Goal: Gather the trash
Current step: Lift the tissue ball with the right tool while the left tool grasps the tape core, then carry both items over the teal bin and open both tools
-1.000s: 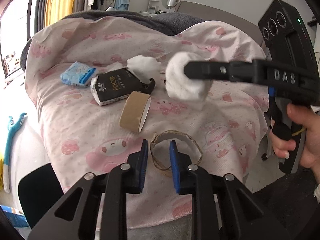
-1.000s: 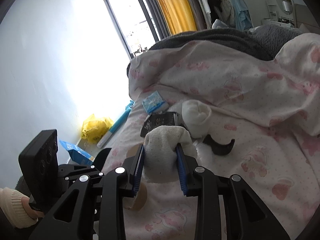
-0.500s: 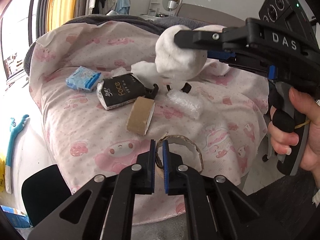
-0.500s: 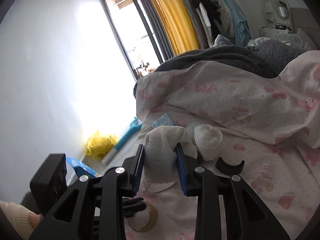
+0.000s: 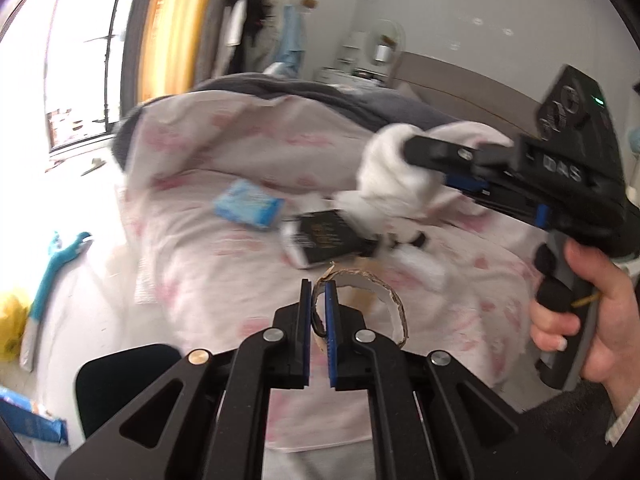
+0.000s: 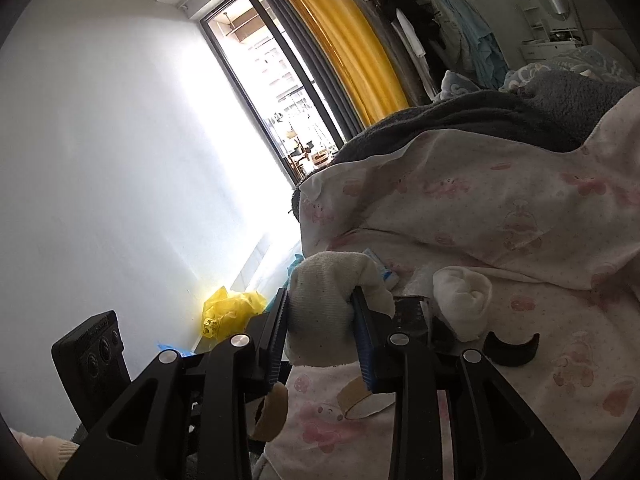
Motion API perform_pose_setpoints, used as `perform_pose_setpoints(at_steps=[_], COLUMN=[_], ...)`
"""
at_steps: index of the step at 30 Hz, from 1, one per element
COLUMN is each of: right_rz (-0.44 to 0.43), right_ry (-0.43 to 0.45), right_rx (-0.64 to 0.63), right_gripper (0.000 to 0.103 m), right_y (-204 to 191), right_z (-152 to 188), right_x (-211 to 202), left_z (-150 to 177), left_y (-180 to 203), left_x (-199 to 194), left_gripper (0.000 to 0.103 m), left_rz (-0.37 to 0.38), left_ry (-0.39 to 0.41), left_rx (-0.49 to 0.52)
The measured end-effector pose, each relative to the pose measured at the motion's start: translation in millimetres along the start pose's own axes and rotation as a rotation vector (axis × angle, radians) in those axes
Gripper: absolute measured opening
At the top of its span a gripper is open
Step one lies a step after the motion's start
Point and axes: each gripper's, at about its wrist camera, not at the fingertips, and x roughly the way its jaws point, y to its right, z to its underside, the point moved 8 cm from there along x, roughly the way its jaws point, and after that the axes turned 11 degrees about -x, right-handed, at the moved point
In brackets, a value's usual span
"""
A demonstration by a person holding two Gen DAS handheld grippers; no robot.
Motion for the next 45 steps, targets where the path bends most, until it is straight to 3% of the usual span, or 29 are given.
perform_pose_setpoints(at_steps=[10,23,37,45], right_rz=[-0.033,-0.119,-0.16,-0.14], right_ry=[-0.065,-0.161,-0.387,-0.51], right_rx=[-0.105,-0.187,-0.229,-0.227], right_gripper=[0.032,0.032,0.032,0.032], right_y=[-54.4,-122.8,-175.4,-187.4], right_z=[3.5,22.4,78.6,113.5], right_x=[43.9,96.6,166.4,198.2], left_z=[-0.6,37.4,111.2,143.5], left_y=[-82.5,-174.4,-262.4,-288.1], left_x=[-14.4,-22.4,-14.3,-6.8], left_gripper=[0.007,0.008,0.008,0.008], left_rz=[-0.181,-0.36,-0.454,-0.447], left_ry=[-0.007,-0.12,-0.343,-0.435], left_rx=[-0.085,-0.15,-0.269,-0.332])
